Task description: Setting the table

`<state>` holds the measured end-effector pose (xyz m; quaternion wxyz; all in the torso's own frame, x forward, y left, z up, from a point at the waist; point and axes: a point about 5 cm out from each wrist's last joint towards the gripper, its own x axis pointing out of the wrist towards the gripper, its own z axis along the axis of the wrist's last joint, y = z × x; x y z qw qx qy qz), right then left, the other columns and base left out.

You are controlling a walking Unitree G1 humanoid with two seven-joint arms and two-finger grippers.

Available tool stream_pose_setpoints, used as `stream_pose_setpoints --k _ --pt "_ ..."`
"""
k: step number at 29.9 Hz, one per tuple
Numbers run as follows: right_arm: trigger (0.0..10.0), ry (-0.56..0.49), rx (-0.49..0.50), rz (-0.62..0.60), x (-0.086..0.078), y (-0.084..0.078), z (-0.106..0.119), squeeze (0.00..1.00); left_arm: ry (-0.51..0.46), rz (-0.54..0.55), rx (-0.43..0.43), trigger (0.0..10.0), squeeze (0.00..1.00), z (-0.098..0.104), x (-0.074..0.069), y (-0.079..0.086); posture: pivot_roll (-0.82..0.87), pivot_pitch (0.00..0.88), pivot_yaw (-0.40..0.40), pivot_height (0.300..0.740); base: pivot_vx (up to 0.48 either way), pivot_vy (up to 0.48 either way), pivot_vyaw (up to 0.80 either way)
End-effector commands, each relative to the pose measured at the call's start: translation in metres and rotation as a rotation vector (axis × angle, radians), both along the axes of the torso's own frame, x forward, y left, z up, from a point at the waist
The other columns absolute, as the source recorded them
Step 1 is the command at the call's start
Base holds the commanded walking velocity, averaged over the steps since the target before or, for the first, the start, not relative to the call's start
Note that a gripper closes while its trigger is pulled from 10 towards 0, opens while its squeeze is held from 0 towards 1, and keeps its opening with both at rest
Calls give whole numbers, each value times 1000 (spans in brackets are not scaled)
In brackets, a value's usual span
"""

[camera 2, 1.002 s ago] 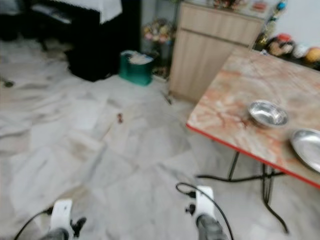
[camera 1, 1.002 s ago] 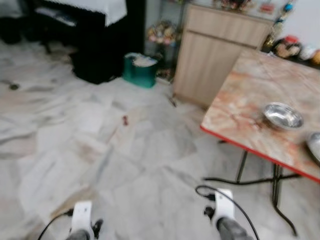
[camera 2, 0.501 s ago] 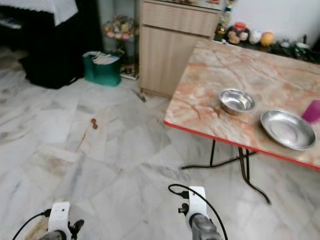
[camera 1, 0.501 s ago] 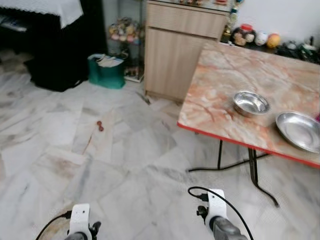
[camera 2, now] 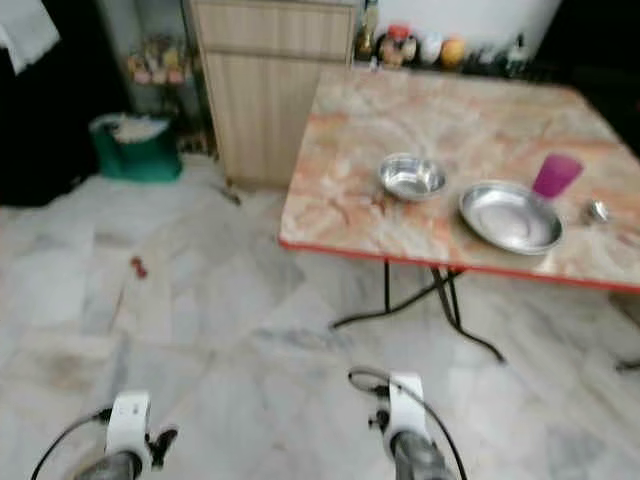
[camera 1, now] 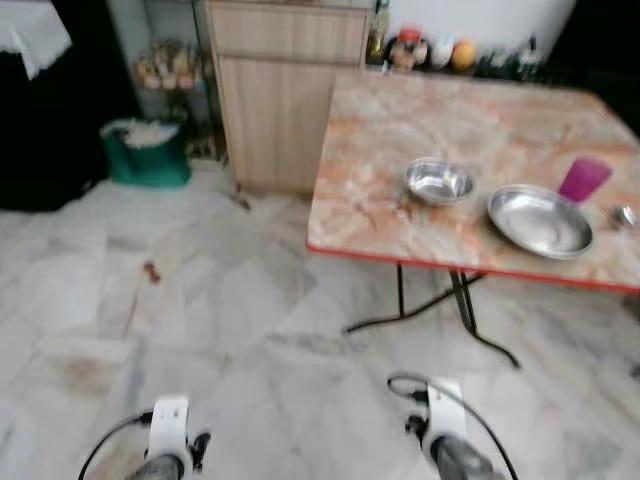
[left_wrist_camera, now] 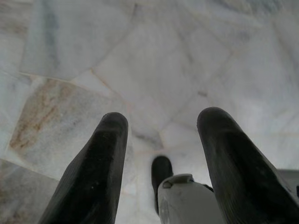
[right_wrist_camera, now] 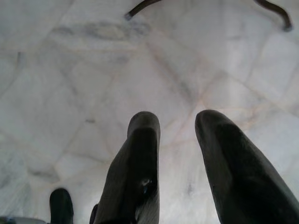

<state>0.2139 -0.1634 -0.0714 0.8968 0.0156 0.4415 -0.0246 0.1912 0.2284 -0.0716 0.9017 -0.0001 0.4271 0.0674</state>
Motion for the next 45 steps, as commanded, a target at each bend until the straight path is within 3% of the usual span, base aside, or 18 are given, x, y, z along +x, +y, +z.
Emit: stream_pose_setpoints --k 1,24,30,45 --pt "10000 -6 -3 -3 2 -2 1 0 9 11 -6 10000 0 -1 0 -1 3 0 -55 740 0 0 0" --pt "10000 1 -15 -2 2 -3 1 0 0 6 11 10000 0 1 2 0 16 0 -64 740 0 0 0" --pt "10000 1 -21 3 2 -3 1 0 5 0 13 10000 0 0 1 0 17 0 -62 740 0 0 -624" --pt "10000 10 -55 36 0 -4 0 0 12 -23 25 10000 0 -1 -1 1 31 0 -75 740 0 -269 0"
